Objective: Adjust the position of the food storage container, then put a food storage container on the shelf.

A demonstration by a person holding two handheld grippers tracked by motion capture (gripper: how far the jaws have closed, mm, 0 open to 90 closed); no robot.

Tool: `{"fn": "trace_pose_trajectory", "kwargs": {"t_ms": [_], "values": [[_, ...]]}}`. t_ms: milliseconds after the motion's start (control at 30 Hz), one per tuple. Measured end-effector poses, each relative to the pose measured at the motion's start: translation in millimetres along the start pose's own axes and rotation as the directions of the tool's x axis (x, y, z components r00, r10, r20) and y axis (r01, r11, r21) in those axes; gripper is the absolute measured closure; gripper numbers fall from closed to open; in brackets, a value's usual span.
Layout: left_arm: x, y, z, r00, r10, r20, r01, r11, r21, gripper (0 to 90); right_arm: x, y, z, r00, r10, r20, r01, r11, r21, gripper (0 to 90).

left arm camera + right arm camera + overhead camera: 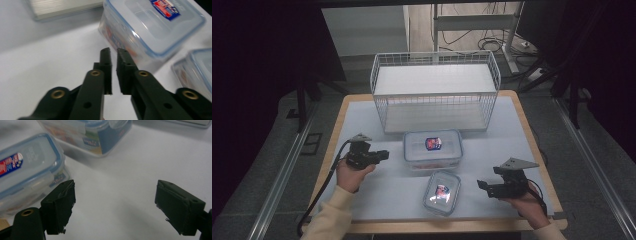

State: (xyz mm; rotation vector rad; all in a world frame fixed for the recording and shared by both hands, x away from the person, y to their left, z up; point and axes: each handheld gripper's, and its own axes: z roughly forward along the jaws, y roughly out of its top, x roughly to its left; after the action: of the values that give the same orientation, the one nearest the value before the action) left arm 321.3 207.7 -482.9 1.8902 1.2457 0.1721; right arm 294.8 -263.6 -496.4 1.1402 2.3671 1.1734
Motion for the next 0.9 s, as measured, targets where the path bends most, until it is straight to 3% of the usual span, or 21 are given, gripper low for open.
{"fn": "trace_pose_trajectory", "kwargs": {"t_ms": [100,200,267,433,633,900], "values": [[-1.5,-7.4,-20.0,0.9999,0.001,-0.011,-0.001,0.9999,-0.012,55.3,-0.6,7.2,0.9,0.9996,0.024,-0.015,-0.024,1.000,-0.019,16.5],[-2.3,-8.0,-27.6,0.9997,-0.021,-0.015,0.020,0.9995,-0.026,33.9,-1.8,16.6,2.5,0.9974,0.054,-0.047,-0.056,0.998,-0.028,17.7],[-3.8,-5.5,-32.9,0.9994,-0.029,-0.019,0.028,0.9994,-0.022,24.5,-1.9,22.7,4.2,0.9967,0.058,-0.057,-0.059,0.998,-0.028,18.0],[-2.1,0.1,-21.2,0.9960,-0.076,0.047,0.078,0.9965,-0.030,20.5,-3.5,35.5,11.0,0.9912,0.095,-0.093,-0.097,0.995,-0.021,17.9],[-7.1,11.0,-6.1,0.9939,-0.079,0.077,0.081,0.9965,-0.021,19.8,-8.9,52.8,17.6,0.9813,0.139,-0.132,-0.144,0.989,-0.024,16.4],[-11.1,19.7,7.2,0.9893,-0.094,0.111,0.096,0.9953,-0.011,18.3,-6.0,68.3,30.4,0.9766,0.142,-0.161,-0.144,0.990,-0.001,14.2]]}}
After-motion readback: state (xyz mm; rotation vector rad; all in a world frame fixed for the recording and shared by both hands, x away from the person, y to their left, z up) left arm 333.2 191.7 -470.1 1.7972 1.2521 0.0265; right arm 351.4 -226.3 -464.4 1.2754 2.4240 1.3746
